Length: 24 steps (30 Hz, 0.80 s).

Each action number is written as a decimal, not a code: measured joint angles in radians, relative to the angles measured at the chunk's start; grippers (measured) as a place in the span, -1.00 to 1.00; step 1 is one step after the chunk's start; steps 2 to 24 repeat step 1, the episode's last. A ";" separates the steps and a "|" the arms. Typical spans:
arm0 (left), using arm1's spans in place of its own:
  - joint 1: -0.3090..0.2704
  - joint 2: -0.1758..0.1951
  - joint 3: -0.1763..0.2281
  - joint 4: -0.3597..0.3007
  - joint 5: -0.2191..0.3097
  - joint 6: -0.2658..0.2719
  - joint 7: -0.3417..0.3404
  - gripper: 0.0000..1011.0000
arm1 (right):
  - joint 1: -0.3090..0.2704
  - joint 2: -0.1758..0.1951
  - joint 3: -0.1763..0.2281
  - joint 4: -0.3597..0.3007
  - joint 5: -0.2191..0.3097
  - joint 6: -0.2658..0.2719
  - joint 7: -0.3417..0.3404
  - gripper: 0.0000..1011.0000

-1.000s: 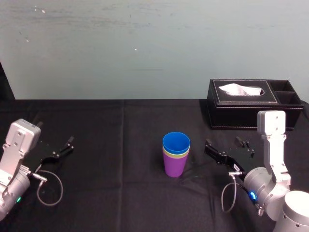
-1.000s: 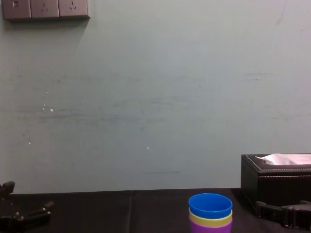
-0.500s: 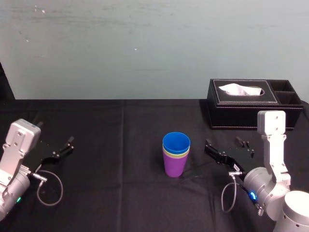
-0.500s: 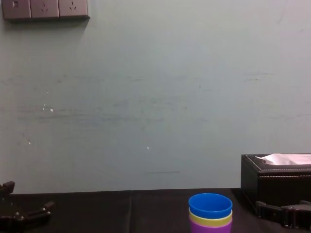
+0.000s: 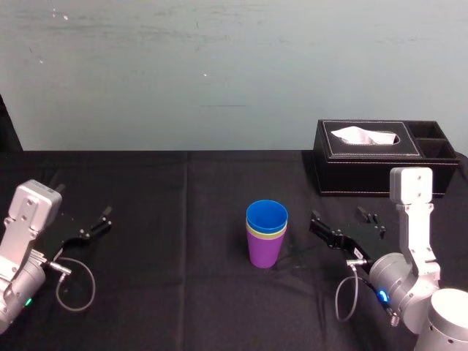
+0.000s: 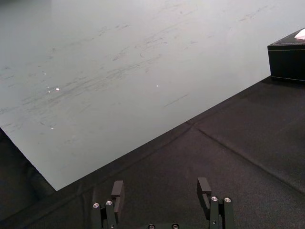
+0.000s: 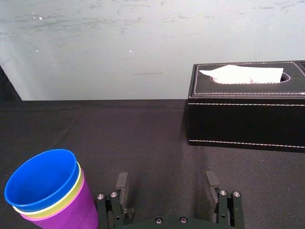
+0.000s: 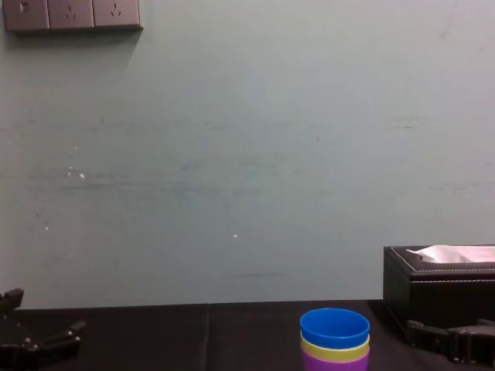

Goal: Stack the three plastic cups sequentially using one hand.

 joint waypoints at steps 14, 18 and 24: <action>0.000 0.000 0.000 0.000 0.000 0.000 0.000 0.98 | 0.000 0.000 0.000 0.000 0.000 0.000 0.000 0.99; 0.000 0.000 0.000 0.000 0.000 0.000 0.000 0.98 | 0.000 0.000 0.000 0.000 0.000 0.000 0.000 0.99; 0.000 0.000 0.000 0.000 0.000 0.000 0.000 0.98 | 0.000 0.000 0.000 0.000 0.000 0.000 0.000 0.99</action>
